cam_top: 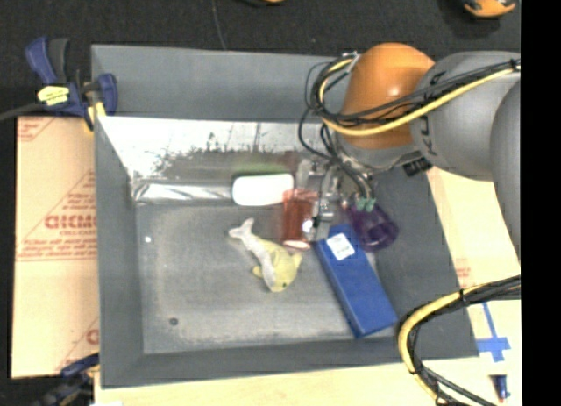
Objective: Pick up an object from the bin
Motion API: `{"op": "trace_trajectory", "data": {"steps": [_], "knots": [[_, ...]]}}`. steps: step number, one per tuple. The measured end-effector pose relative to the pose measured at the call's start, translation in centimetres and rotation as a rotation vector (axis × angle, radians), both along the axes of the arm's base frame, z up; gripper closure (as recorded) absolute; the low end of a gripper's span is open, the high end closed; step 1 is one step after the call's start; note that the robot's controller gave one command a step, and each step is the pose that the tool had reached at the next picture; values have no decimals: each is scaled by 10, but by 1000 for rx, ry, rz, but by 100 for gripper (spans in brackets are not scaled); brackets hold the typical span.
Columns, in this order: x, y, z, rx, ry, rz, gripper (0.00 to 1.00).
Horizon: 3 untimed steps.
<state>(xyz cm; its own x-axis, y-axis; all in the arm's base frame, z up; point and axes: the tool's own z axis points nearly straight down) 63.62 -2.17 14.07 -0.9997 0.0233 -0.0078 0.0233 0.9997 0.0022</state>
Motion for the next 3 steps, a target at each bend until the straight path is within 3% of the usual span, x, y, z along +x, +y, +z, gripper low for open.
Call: {"op": "trace_trajectory", "data": {"steps": [1, 2, 3], "knots": [[-39, -17, -44, -1, -24, 89, 0], [-24, 1, -70, 1, -11, 18, 100], [-25, 1, -70, 1, -10, 18, 0]]}}
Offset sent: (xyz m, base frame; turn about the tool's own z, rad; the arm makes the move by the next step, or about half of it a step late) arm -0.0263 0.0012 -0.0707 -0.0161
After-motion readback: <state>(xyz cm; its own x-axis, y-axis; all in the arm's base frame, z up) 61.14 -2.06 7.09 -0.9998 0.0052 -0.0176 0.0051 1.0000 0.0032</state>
